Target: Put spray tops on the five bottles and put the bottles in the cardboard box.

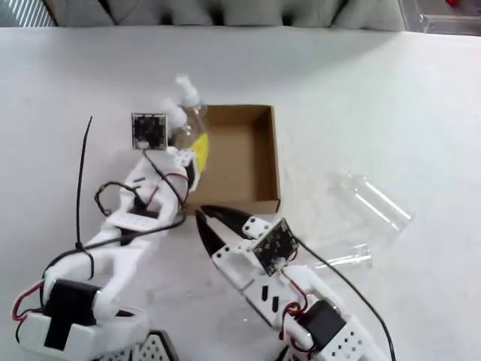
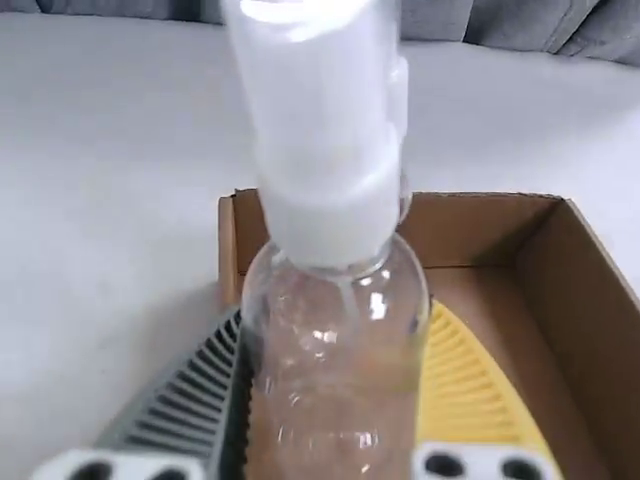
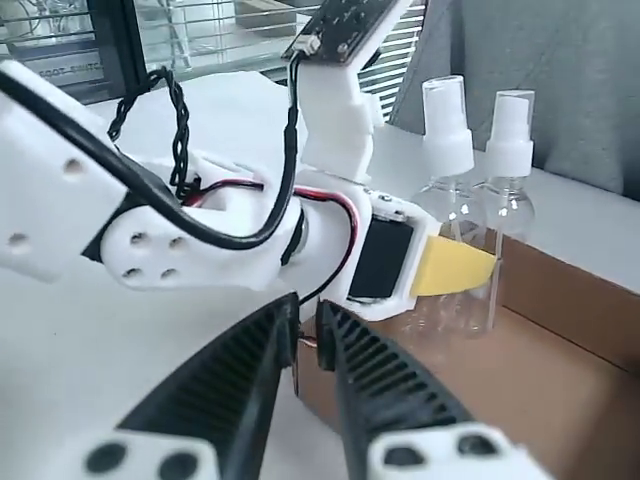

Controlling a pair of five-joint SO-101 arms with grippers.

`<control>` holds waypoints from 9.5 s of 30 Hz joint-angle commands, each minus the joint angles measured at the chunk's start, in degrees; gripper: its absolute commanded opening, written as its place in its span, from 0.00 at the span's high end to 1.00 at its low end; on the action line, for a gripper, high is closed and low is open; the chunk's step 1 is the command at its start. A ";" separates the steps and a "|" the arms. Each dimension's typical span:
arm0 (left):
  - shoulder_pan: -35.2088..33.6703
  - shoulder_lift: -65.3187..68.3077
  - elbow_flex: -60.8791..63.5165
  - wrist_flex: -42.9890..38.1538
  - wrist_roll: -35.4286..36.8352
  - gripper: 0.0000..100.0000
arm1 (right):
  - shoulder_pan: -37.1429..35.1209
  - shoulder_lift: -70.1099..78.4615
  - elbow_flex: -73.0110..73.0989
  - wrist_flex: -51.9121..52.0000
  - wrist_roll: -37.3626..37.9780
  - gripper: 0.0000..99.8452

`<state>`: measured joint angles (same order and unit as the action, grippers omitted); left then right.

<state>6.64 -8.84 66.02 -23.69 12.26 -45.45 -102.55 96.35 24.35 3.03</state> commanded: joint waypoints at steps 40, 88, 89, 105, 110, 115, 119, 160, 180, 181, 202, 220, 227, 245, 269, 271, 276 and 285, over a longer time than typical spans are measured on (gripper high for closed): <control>0.40 9.98 -2.11 -11.34 -5.63 0.80 | 0.04 -0.13 0.44 0.48 0.62 0.98; 0.66 -7.16 8.26 -3.60 -2.55 0.63 | 0.13 -0.13 0.44 0.57 0.62 0.98; 0.66 -8.84 8.44 -1.32 -2.73 0.63 | 0.13 -0.13 0.44 0.57 0.62 0.98; 0.84 -45.41 8.26 47.03 -3.08 0.63 | 0.13 -0.13 0.44 1.63 0.62 0.98; 0.84 -51.65 8.44 56.70 -3.08 0.63 | 0.13 -0.22 0.44 1.71 0.62 0.98; 0.66 -55.16 8.44 66.20 -2.99 0.63 | 0.22 -0.13 0.44 1.71 0.62 0.98; -0.04 -57.71 8.44 73.23 -2.99 0.63 | 1.63 -0.31 0.44 1.71 0.62 0.98; -24.84 -65.71 26.37 68.31 -11.96 0.98 | 49.54 -0.04 -15.21 25.10 37.80 0.98; -24.92 -65.71 26.37 68.57 -11.96 0.98 | 64.22 48.40 -37.45 25.36 42.90 0.86; -24.92 -65.71 26.37 68.57 -11.96 0.98 | 64.84 52.09 -39.91 25.36 42.90 0.81; -24.92 -65.71 26.37 68.48 -11.96 0.98 | 64.13 110.29 -72.88 24.84 50.81 0.65; -25.01 -65.71 26.37 68.31 -11.96 0.98 | 63.52 115.30 -87.56 35.30 36.48 0.99; -25.01 -65.71 26.37 68.31 -11.87 0.98 | 55.16 105.36 -92.40 56.13 19.08 0.99; -37.85 -65.27 22.33 68.66 -8.44 0.98 | 7.87 77.32 -92.22 67.56 -15.56 0.99; -55.25 -29.23 -17.23 80.97 -8.62 0.98 | -13.41 90.07 -80.09 35.12 -9.85 0.99; -56.40 -24.92 -21.98 82.46 -8.70 0.98 | -14.20 92.70 -80.09 32.22 -9.85 0.99; -57.89 -12.62 -31.91 82.99 -9.05 0.98 | -14.90 97.63 -80.09 28.00 -9.85 0.98; -59.91 -0.57 -37.45 82.99 -10.64 0.98 | -15.25 99.21 -81.05 28.18 -9.67 0.76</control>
<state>-52.88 -10.15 32.00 58.42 1.89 -60.13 -2.24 17.23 53.54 -7.34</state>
